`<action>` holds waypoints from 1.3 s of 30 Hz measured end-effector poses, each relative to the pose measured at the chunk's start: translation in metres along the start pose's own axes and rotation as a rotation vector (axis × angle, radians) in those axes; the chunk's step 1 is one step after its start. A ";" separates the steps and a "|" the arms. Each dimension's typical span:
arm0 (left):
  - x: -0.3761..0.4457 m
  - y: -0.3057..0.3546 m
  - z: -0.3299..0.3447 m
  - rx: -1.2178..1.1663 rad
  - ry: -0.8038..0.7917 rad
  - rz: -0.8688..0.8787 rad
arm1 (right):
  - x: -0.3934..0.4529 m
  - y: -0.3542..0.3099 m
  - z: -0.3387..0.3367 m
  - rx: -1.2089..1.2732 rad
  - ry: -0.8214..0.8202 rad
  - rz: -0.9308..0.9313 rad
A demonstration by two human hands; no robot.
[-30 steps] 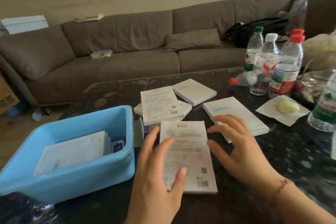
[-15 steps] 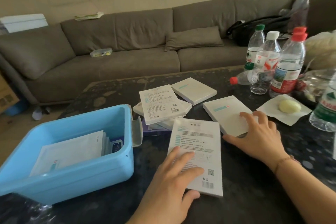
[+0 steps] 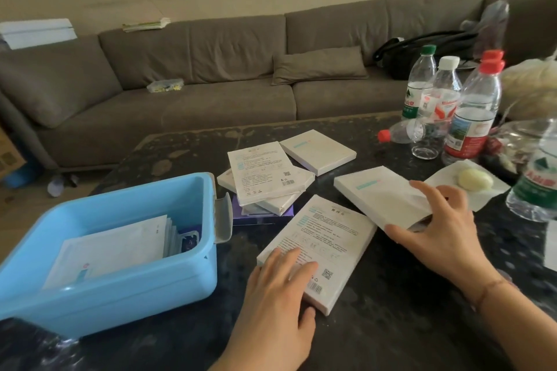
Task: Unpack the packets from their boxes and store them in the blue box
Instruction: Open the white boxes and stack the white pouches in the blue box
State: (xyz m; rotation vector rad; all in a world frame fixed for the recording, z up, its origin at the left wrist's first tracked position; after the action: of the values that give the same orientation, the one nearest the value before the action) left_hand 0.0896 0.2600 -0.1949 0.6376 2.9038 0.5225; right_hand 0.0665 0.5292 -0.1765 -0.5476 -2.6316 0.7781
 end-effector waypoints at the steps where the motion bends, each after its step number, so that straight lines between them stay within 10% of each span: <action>1: -0.001 0.000 0.000 0.008 -0.004 0.004 | -0.002 0.000 0.001 -0.020 -0.020 -0.006; 9: -0.005 0.004 -0.007 -0.240 0.048 -0.005 | -0.026 -0.022 -0.020 0.301 -0.027 -0.083; 16: -0.013 0.022 -0.004 -1.655 -0.191 -0.239 | -0.096 -0.079 -0.025 0.060 0.229 -0.610; 28: -0.020 0.002 0.001 -1.637 0.064 -0.298 | -0.117 -0.087 -0.016 -0.267 0.295 -1.132; 31: -0.023 0.017 -0.013 -1.588 0.040 -0.195 | -0.117 -0.081 -0.036 -0.018 0.411 -0.947; 34: -0.025 0.021 -0.017 -1.465 0.052 -0.173 | -0.103 -0.069 -0.054 0.414 0.353 -0.382; 39: -0.025 0.017 -0.018 -1.474 0.005 -0.195 | -0.115 -0.065 0.005 1.371 -0.238 0.397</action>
State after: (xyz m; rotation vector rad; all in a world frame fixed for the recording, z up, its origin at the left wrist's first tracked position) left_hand 0.1147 0.2583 -0.1706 0.0791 1.7049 2.1425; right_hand 0.1468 0.4250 -0.1675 -0.5208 -1.4978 2.4816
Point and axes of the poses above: each hand's wrist, its own x-axis towards the middle knuckle, its own z-axis out of the palm, y = z × x, the point moved 6 cm from there along x, towards the middle knuckle, and after that the axes turned 4 degrees about -x, right-handed, at the moved point
